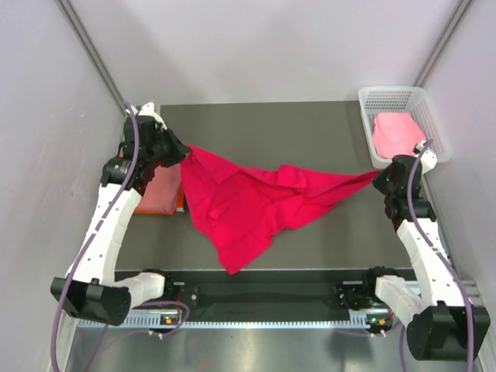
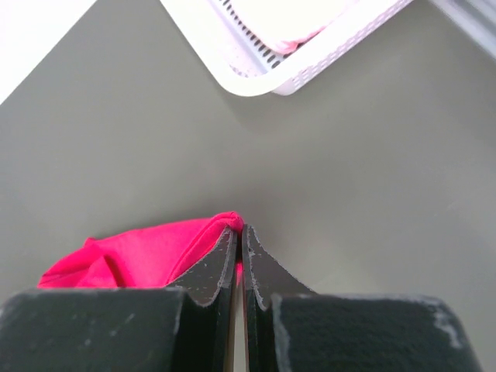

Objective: Fold and stack the t-shirts
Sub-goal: Flatten the tshirt out

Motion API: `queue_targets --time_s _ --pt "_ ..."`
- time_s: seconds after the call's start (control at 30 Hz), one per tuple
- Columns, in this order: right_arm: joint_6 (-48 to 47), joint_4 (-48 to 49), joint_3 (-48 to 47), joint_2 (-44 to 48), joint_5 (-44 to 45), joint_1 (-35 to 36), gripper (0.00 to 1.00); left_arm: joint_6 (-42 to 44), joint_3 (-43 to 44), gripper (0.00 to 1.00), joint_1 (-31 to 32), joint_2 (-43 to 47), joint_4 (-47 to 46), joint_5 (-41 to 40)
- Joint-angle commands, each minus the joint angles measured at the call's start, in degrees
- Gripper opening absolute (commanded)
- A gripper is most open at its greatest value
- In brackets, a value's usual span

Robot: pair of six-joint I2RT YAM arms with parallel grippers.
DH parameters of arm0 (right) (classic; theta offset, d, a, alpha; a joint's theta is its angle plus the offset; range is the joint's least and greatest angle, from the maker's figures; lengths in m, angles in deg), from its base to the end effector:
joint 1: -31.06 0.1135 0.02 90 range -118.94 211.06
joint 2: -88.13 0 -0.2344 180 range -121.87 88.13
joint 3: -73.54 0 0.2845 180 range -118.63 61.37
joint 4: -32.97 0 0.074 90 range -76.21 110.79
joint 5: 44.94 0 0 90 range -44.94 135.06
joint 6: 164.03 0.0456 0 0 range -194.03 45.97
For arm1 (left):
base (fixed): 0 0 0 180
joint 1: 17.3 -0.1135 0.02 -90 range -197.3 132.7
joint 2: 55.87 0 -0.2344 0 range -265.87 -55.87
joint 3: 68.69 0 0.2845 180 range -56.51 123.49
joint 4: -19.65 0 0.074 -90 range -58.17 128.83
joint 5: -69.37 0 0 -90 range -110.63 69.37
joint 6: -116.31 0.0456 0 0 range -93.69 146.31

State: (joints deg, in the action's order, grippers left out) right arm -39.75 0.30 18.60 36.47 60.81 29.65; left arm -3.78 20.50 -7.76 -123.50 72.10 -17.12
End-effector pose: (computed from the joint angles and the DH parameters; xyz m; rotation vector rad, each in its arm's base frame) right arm 0.2610 -0.0188 0.2558 0.7885 1.9068 0.0672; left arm 0.2934 -0.0521 0.3734 -0.3460 2.1174 -0.4742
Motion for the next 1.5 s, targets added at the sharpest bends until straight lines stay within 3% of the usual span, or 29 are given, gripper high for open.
queue_targets --time_s 0.0,0.13,0.23,0.33,0.5,0.63,0.67,0.8,0.93,1.13,1.3,1.47 --pt "-0.18 4.84 0.66 -1.94 -4.04 -0.88 0.00 -2.06 -4.66 0.00 -0.22 -1.87 -7.29 5.78" --pt "1.22 5.63 -4.15 -9.85 -9.85 0.00 0.00 -5.86 -5.56 0.00 -0.22 -9.60 -13.11 16.34" --pt "0.96 5.64 -10.03 -13.64 -10.48 0.97 0.00 -6.65 -0.39 0.00 -0.22 -13.83 -13.03 15.49" --pt "0.87 3.62 -16.89 -16.01 -10.56 0.97 0.00 -6.39 9.79 0.00 -0.31 -18.31 -8.30 13.19" --pt "0.09 -6.29 -40.00 -19.97 -11.27 0.97 0.00 -5.69 36.33 0.00 -2.42 -25.07 2.16 11.52" --pt "-0.44 -11.75 -53.01 -19.10 -8.55 0.97 0.00 -7.26 55.83 0.00 -10.73 -28.07 9.20 16.41" --pt "-0.62 -12.46 -53.82 -17.70 -6.71 0.71 0.00 -7.88 57.01 0.00 -12.42 -28.16 9.04 18.44" --pt "-1.41 -13.17 -51.55 -10.85 -3.53 0.44 0.00 -9.64 53.78 0.00 -17.18 -23.18 5.79 22.77" --pt "-2.38 -11.77 -41.04 -2.32 -3.97 0.53 0.00 -10.25 40.28 0.00 -17.45 -16.49 0.08 22.86" --pt "-2.91 -11.94 -27.93 9.46 -3.62 0.53 0.00 -12.63 33.12 0.00 -17.45 -12.87 -4.94 26.20" --pt "-3.61 -13.51 -25.88 11.67 -3.88 0.53 0.00 -12.72 39.60 0.00 -17.45 -13.92 -3.27 25.76" --pt "-3.79 -14.05 -27.46 11.40 -2.66 0.44 0.00 -14.56 54.54 0.00 -17.45 -19.54 -1.59 26.90"
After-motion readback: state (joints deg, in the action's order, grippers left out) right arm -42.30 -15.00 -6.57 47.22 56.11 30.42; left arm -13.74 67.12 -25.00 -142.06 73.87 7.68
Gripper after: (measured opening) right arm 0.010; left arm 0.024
